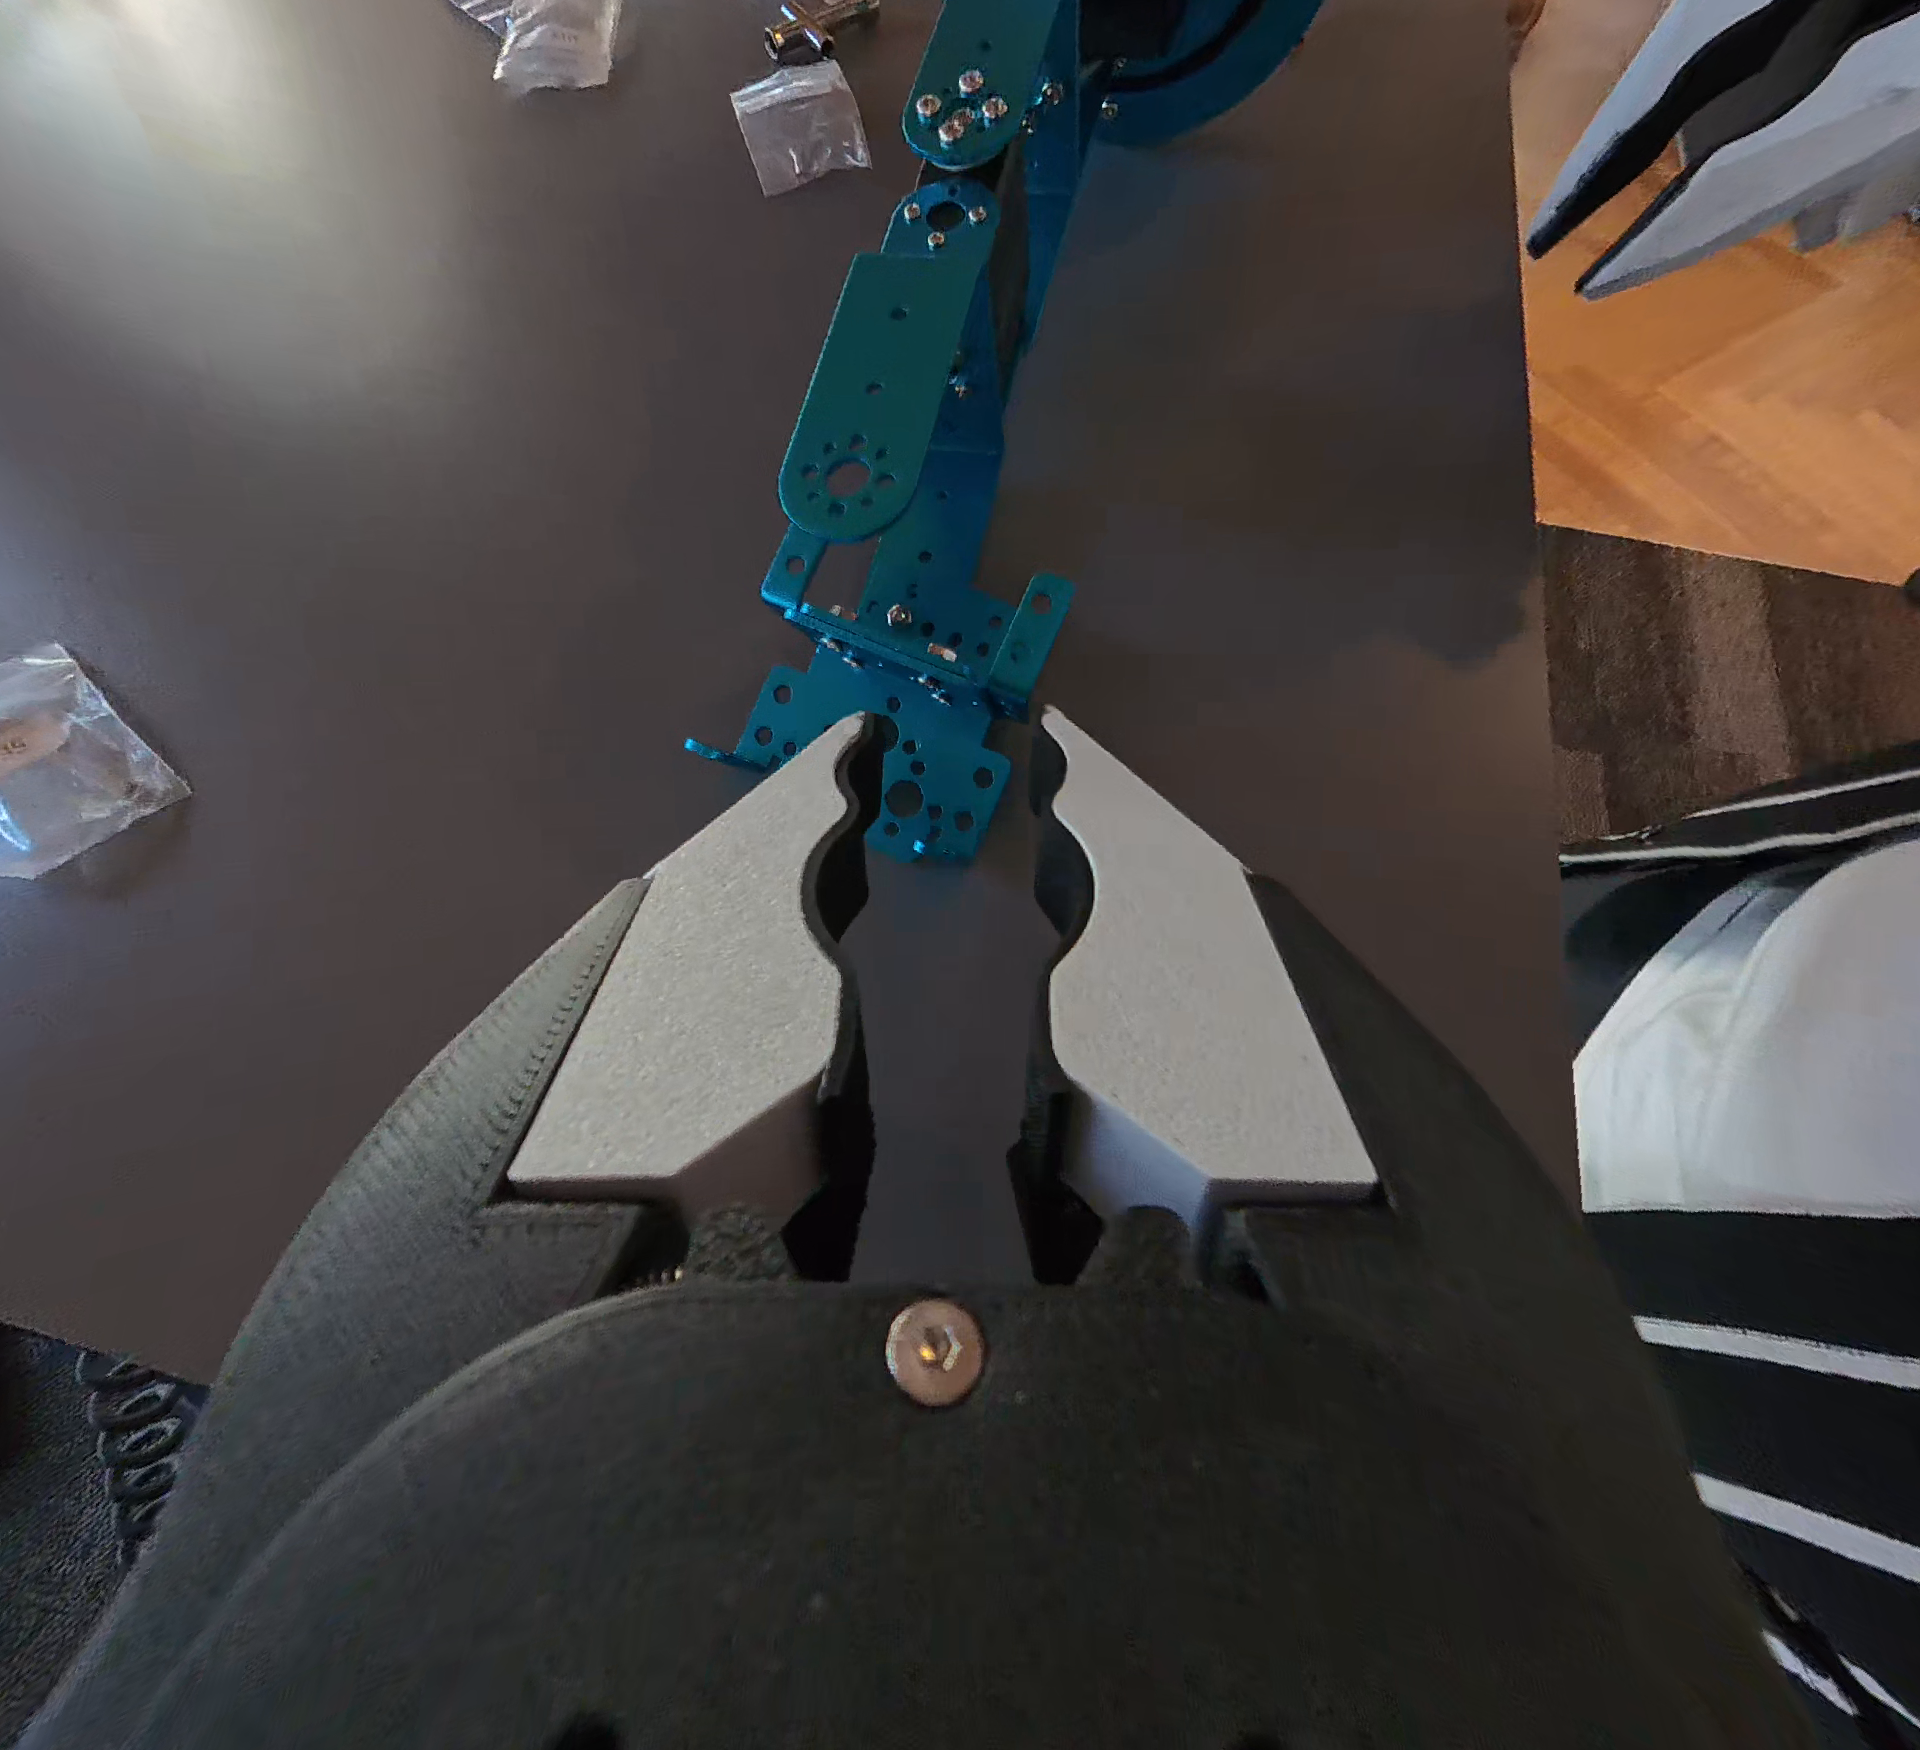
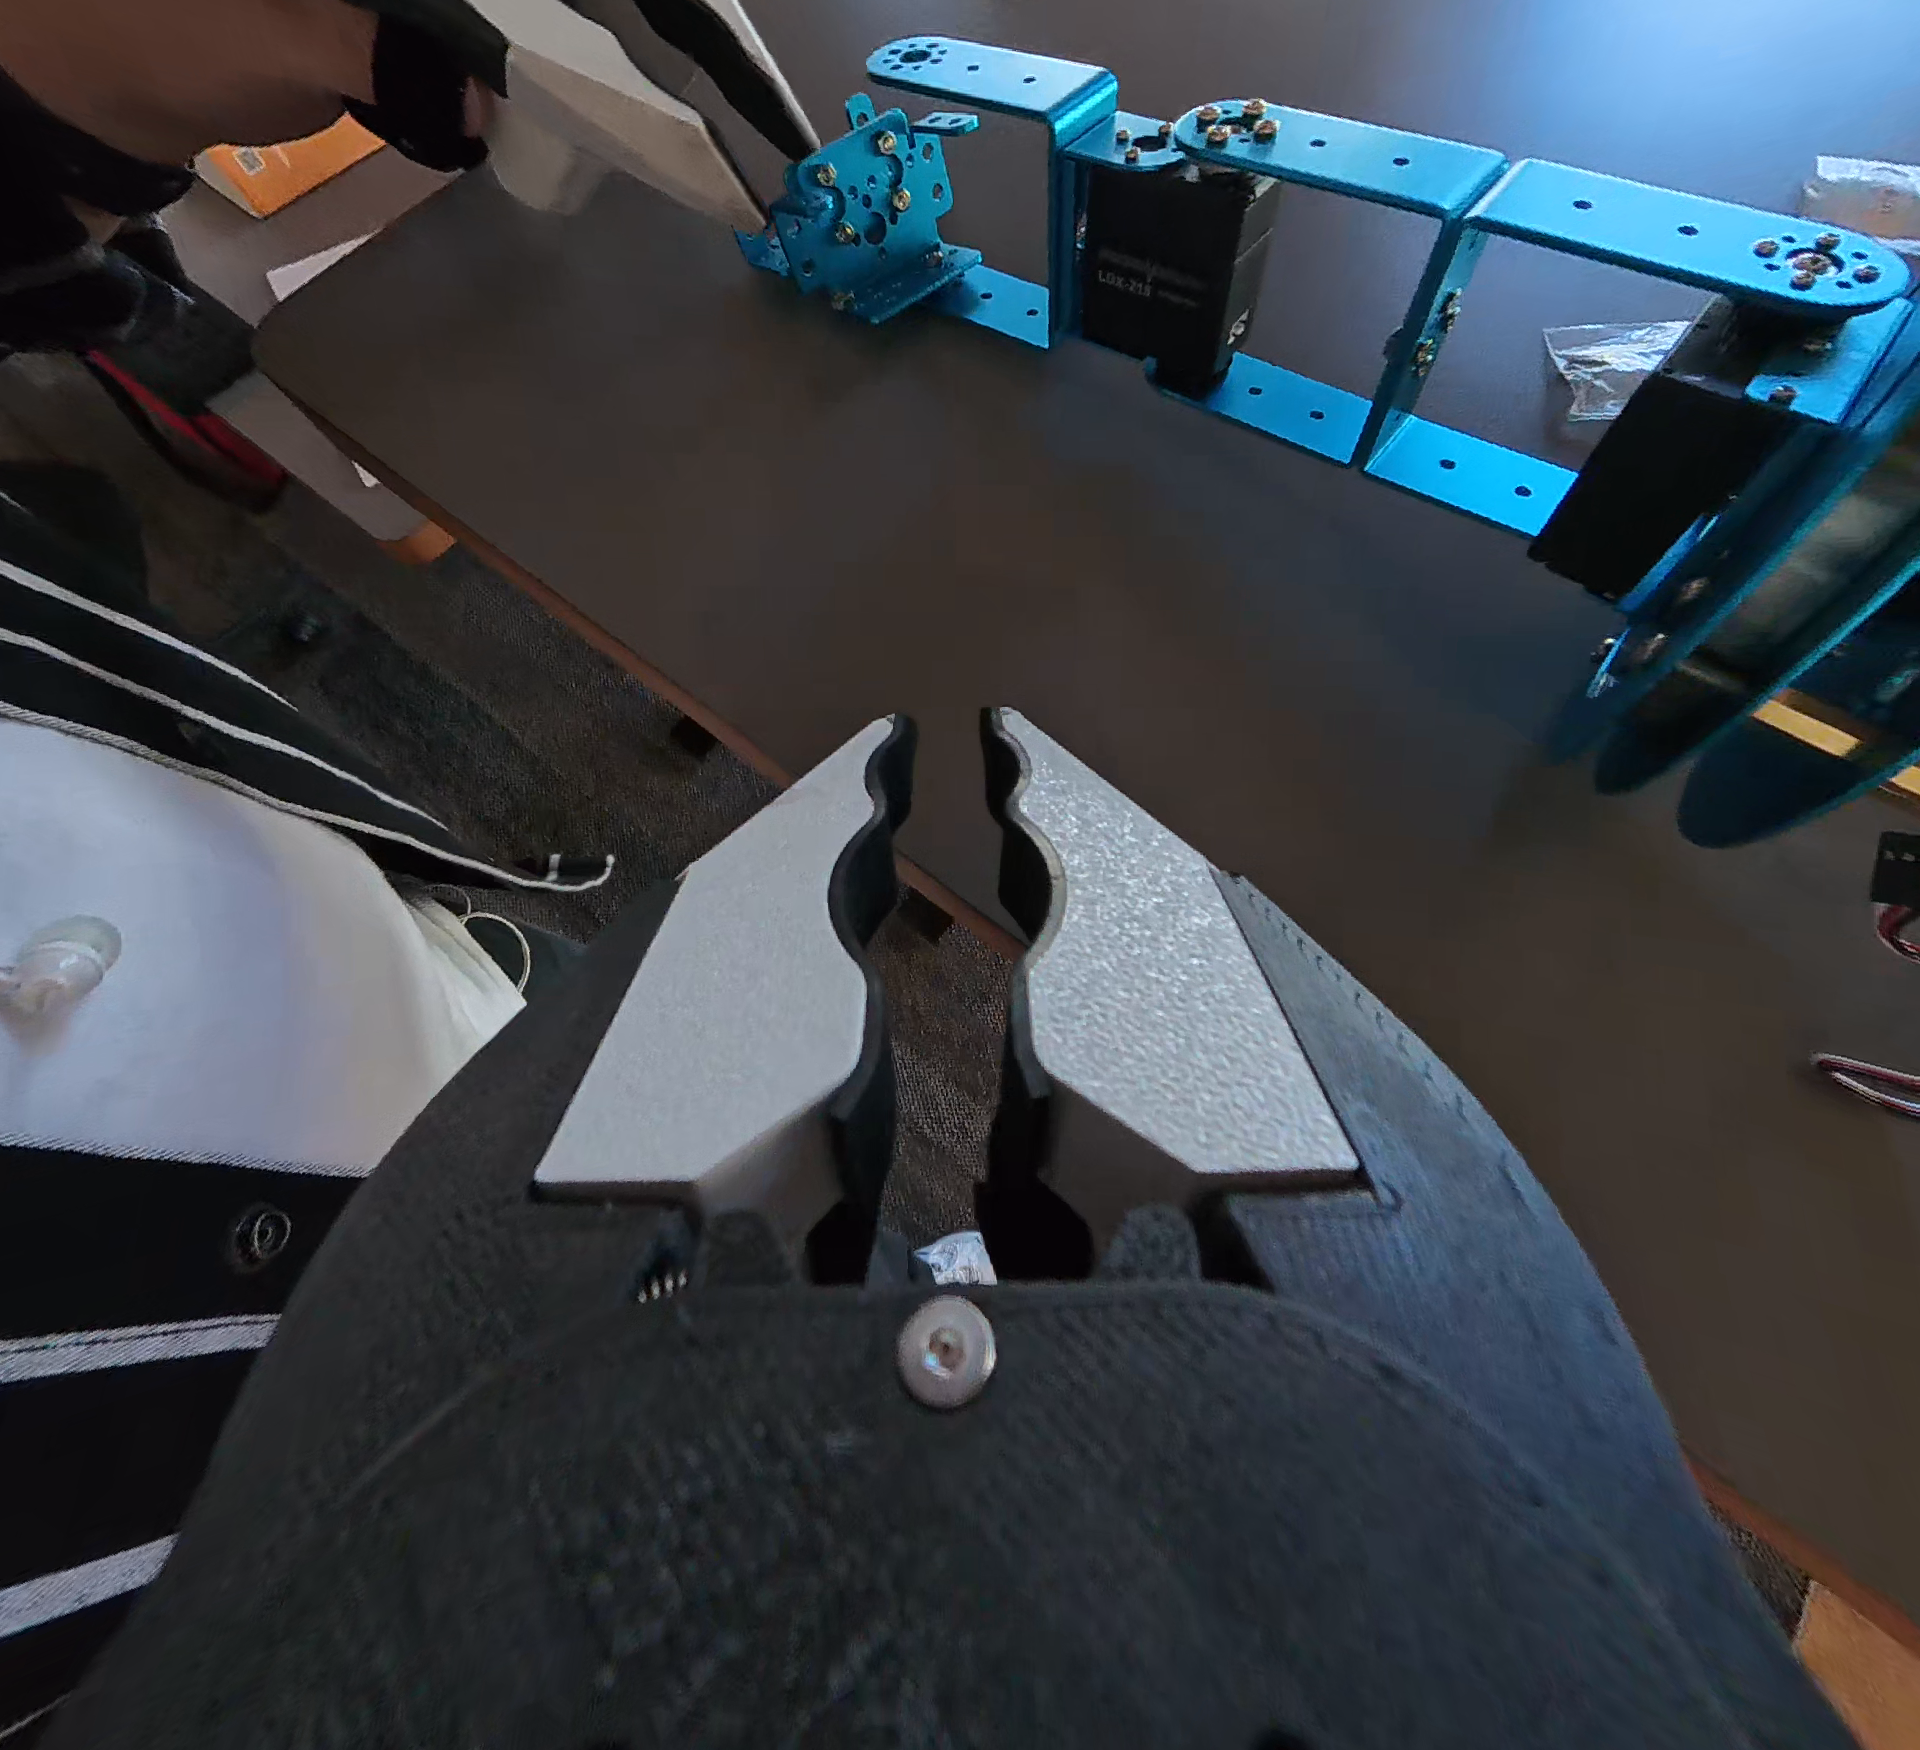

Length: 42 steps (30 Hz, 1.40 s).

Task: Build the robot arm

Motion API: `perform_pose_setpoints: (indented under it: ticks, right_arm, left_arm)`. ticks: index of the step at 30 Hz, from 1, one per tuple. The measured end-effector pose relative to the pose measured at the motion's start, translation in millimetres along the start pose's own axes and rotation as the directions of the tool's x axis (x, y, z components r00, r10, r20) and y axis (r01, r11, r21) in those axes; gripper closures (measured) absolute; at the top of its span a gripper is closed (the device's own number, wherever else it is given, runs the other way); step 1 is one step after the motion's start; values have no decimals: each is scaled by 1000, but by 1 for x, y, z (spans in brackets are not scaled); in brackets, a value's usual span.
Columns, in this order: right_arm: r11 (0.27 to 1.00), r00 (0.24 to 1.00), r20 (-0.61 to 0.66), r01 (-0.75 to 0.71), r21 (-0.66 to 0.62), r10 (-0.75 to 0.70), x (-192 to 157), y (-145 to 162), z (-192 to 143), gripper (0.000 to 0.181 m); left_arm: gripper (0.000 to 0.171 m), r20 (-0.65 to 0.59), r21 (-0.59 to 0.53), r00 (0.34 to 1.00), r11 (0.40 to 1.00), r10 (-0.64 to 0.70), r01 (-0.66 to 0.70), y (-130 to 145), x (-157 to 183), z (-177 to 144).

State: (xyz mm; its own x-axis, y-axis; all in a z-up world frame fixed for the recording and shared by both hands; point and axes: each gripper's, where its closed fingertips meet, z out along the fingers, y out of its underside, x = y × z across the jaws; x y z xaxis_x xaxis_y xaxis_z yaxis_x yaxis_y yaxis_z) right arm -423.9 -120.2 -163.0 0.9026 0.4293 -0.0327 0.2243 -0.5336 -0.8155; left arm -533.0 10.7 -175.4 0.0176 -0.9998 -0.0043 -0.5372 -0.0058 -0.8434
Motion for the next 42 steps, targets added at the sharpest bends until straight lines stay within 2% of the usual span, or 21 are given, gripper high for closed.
perform_pose_setpoints:
  ticks: [17,22,28,31,35,39,42]
  right_arm:
    - [999,1000,0,-2,39,2,2,1,0,169]
    - [999,1000,0,-13,45,13,4,4,-4,169]
    - [997,1000,-21,0,72,1,12,4,-19,169]
    - [995,998,-57,11,103,-5,28,6,-40,169]
    - [983,990,-142,8,185,18,63,13,-88,165]
    - [965,967,-243,-17,260,82,109,44,-162,164]
    - [950,943,-304,-38,310,137,143,80,-233,162]
  left_arm:
    - [153,-15,-36,1000,999,14,-14,-2,10,8]
    - [146,-12,-22,1000,1000,-9,9,-3,11,5]
    - [139,16,56,997,996,-70,69,-13,14,-14]
    - [133,50,170,993,981,-104,94,-38,19,-25]
    - [118,39,345,988,930,-150,128,-96,39,-30]
    - [111,21,471,991,876,-131,106,-165,76,-16]
    - [108,22,530,994,844,-109,81,-214,113,12]
